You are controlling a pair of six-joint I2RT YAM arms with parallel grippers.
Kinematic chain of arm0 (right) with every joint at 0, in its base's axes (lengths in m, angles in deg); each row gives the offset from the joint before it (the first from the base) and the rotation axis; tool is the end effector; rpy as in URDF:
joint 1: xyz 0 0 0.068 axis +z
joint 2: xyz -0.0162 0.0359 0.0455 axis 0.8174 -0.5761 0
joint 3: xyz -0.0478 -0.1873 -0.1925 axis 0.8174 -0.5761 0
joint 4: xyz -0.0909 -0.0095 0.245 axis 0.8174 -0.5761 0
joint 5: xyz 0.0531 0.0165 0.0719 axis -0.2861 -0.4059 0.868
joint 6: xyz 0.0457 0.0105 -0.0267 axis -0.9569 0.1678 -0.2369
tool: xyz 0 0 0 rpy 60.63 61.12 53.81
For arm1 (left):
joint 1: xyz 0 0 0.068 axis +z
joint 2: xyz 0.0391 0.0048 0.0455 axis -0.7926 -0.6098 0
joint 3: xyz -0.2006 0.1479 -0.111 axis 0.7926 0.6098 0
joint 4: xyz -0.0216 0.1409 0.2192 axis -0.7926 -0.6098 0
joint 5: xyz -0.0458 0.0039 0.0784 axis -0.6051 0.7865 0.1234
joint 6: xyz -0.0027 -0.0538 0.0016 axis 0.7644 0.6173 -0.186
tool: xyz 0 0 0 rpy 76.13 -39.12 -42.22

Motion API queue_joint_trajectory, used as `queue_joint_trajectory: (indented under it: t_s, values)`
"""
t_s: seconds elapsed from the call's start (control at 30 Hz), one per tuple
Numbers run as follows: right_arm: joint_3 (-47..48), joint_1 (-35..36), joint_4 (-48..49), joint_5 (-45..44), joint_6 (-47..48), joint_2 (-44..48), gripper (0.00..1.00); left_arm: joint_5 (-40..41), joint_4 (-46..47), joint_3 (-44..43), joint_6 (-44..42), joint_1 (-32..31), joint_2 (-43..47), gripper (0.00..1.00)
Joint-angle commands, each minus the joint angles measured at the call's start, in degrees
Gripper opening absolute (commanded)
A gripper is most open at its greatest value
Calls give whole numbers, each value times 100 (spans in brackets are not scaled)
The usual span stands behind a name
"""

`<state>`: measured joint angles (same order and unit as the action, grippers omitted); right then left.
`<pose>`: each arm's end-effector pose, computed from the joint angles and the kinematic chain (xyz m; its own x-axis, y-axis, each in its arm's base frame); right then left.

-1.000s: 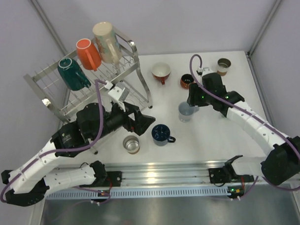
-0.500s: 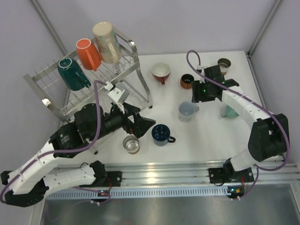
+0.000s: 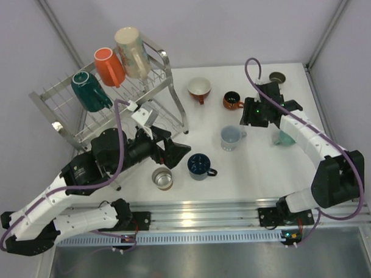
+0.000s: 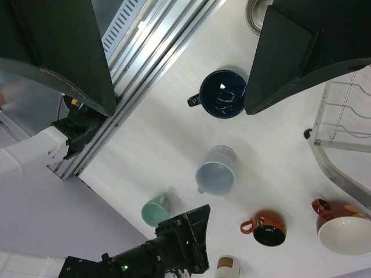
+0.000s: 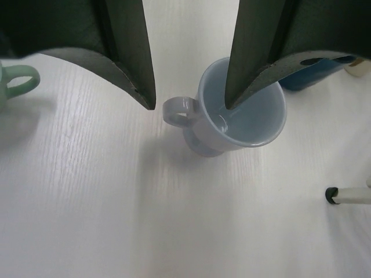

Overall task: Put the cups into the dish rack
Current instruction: Grab a cup with the right arm

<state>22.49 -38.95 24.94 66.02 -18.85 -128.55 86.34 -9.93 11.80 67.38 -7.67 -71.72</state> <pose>0.2902 0.0855 0.2792 -0.8130 0.0861 -0.5758 -0.0746 0.9655 0.2496 0.0789 -0.1284 0.4349 -0.3617 -0.0587 -0.9304 0.7185 0.6184 -0.3183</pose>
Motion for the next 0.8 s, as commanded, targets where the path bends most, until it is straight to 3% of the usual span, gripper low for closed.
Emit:
queue_joint_trajectory:
  t_s: [0.0, 0.13, 0.3, 0.4, 0.5, 0.6, 0.7, 0.77]
  values:
    - [-204, 99, -117, -407, -1300, 306, 50, 121, 375, -91, -70, -2, 53, 98]
    - [-741, 363, 314, -514, -2021, 579, 51, 156, 375, -64, -78, -2, 71, 98]
    - [-997, 416, 639, -487, -2103, 685, 52, 209, 366, -82, -122, -2, 79, 98]
    - [-656, 425, 595, -163, -1139, 703, 57, 192, 357, -73, -157, -2, 115, 98]
    - [-330, 425, 552, 23, 633, 747, 61, 218, 366, -47, -219, -2, 194, 98]
    - [21, 425, 420, 251, 1498, 554, 60, 227, 383, -20, -306, -2, 255, 98]
    - [259, 433, 332, 961, 2745, 238, 58, 236, 384, -29, -420, -2, 238, 98]
    - [312, 433, 375, 1367, 3073, 27, 59, 183, 401, -46, -456, -2, 194, 98]
